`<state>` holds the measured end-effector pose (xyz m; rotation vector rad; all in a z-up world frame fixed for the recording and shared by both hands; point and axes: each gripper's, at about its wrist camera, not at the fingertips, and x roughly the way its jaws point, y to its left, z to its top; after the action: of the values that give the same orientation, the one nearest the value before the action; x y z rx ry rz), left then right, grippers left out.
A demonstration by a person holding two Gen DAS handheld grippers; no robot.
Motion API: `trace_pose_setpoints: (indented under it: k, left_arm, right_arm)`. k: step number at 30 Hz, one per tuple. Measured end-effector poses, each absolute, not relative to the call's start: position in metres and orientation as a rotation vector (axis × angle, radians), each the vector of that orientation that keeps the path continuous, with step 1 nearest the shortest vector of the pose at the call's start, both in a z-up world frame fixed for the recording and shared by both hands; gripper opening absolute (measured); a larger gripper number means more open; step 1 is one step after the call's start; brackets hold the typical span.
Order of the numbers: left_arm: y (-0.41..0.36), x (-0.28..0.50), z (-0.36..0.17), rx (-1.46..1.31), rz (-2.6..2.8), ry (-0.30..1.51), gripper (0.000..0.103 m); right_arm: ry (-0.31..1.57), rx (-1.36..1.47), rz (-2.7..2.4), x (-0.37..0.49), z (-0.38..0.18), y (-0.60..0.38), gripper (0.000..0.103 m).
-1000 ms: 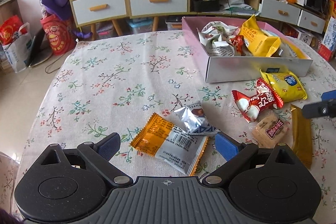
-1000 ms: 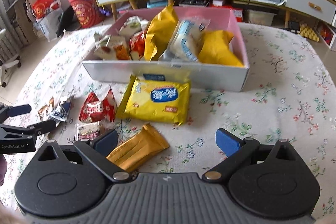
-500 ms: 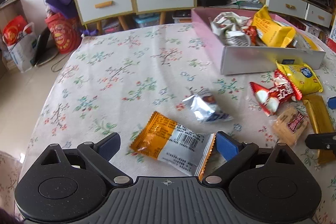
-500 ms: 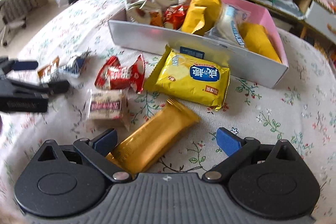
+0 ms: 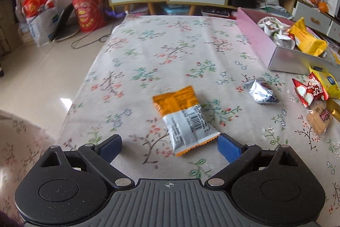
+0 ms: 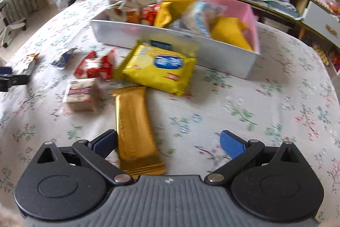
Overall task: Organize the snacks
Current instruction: 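Grasp the orange-white pack with the left tool while the right tool grasps the gold bar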
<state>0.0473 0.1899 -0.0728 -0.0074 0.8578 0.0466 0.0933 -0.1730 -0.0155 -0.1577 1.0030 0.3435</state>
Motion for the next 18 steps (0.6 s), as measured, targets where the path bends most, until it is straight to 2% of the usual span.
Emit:
trace_pose_setpoints:
  k: [18]
  left_arm:
    - [0.162, 0.067, -0.074, -0.023, 0.057, 0.838, 0.095]
  right_arm:
    - [0.956, -0.205, 0.425, 0.091, -0.015, -0.16, 0.098]
